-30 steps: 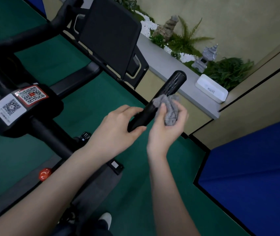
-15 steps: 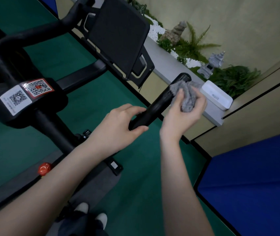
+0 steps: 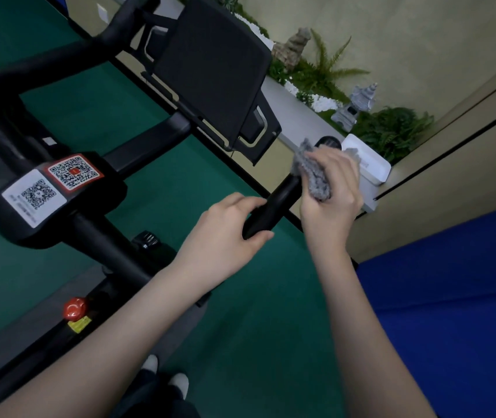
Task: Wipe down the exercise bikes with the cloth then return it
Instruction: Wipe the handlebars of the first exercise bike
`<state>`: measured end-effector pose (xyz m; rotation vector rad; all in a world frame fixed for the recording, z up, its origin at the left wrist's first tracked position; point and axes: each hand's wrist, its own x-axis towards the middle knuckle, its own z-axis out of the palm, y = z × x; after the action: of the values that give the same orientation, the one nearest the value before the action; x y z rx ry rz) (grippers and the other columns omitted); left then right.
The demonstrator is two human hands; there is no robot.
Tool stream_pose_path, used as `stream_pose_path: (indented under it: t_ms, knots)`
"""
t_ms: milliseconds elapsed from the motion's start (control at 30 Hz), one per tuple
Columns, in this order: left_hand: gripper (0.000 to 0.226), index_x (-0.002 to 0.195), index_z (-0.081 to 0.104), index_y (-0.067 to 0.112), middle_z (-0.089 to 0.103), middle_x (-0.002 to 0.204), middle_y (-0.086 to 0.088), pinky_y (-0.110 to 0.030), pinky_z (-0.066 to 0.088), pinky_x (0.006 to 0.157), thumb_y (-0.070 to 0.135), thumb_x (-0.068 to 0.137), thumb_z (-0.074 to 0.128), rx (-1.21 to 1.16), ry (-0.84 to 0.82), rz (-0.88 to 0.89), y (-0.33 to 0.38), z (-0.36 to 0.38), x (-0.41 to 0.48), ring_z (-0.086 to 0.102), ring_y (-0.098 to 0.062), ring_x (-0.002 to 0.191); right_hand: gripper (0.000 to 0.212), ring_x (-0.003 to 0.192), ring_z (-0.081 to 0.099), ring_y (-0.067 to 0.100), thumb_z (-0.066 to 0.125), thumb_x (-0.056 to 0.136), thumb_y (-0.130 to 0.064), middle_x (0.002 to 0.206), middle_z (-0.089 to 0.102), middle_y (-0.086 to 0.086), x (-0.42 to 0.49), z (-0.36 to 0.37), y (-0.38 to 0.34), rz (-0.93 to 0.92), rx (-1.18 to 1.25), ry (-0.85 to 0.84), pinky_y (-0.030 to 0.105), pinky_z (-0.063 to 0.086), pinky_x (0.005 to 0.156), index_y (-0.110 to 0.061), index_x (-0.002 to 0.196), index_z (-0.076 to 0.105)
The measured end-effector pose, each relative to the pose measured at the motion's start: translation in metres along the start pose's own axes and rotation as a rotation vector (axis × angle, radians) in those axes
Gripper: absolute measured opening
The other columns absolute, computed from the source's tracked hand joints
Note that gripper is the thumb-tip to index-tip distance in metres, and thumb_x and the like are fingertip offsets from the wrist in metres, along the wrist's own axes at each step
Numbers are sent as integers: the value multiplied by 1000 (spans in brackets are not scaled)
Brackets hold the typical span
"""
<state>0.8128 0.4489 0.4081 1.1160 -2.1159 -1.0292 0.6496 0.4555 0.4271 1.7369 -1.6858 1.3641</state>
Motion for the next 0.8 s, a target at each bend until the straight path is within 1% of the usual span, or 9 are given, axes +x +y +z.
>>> stream_pose_path:
  t_ms: [100,167,233,333,367,533,633,700,800]
  knots:
    - [50,130,54,24,58,115,4,-38,48,91,35,83,69,-30,-8,5,-1,0,1,59,-22,102,20,100,61,29,68,79,10,99,69,15,-10,-7,1,-138,-34,-240,42,46,93,4,99,70]
    - [51,129,54,24,58,116,3,-40,48,90,35,82,69,-38,-11,8,-2,0,1,59,-24,102,21,99,60,30,69,79,10,99,68,14,-8,-12,3,-211,-40,-359,41,46,92,3,99,69]
    - [51,130,53,25,57,116,4,-39,48,89,36,83,68,-47,-12,3,-3,0,2,59,-24,102,20,96,61,31,67,80,11,97,68,14,2,-14,4,-220,-70,-376,40,45,91,2,98,69]
    - [51,130,52,25,56,115,5,-39,49,89,38,84,67,-47,-11,5,-4,1,1,59,-23,102,23,96,59,30,63,78,14,96,67,13,16,-14,2,-148,-139,-323,43,47,87,2,97,69]
    - [51,130,52,24,56,115,4,-40,48,89,38,84,67,-46,-11,10,-4,1,1,59,-23,102,22,95,59,30,62,78,13,96,67,12,17,-13,-2,-148,-134,-346,43,47,86,2,96,69]
    - [49,129,53,22,56,113,2,-43,48,88,36,84,68,-56,-12,17,-3,1,2,59,-26,102,12,89,58,26,67,84,2,89,67,8,26,-13,-11,-234,-78,-700,41,45,89,-2,95,69]
    - [50,129,53,23,56,113,3,-41,49,87,37,84,68,-74,-15,5,-4,1,2,59,-23,100,14,88,57,28,71,82,1,87,66,7,45,-12,-8,-217,-175,-703,39,45,85,-4,95,69]
    - [50,129,53,24,56,112,5,-40,50,87,38,83,68,-80,-19,-7,-4,1,2,59,-22,98,16,90,57,30,71,80,2,88,66,8,50,-10,-9,-194,-219,-712,35,43,81,-5,94,68]
    - [48,127,55,24,56,110,4,-41,49,86,37,83,69,-84,-17,-14,-4,1,2,59,-23,95,14,90,57,29,73,80,-3,89,66,7,48,-7,-12,-237,-211,-843,30,39,81,-6,94,68]
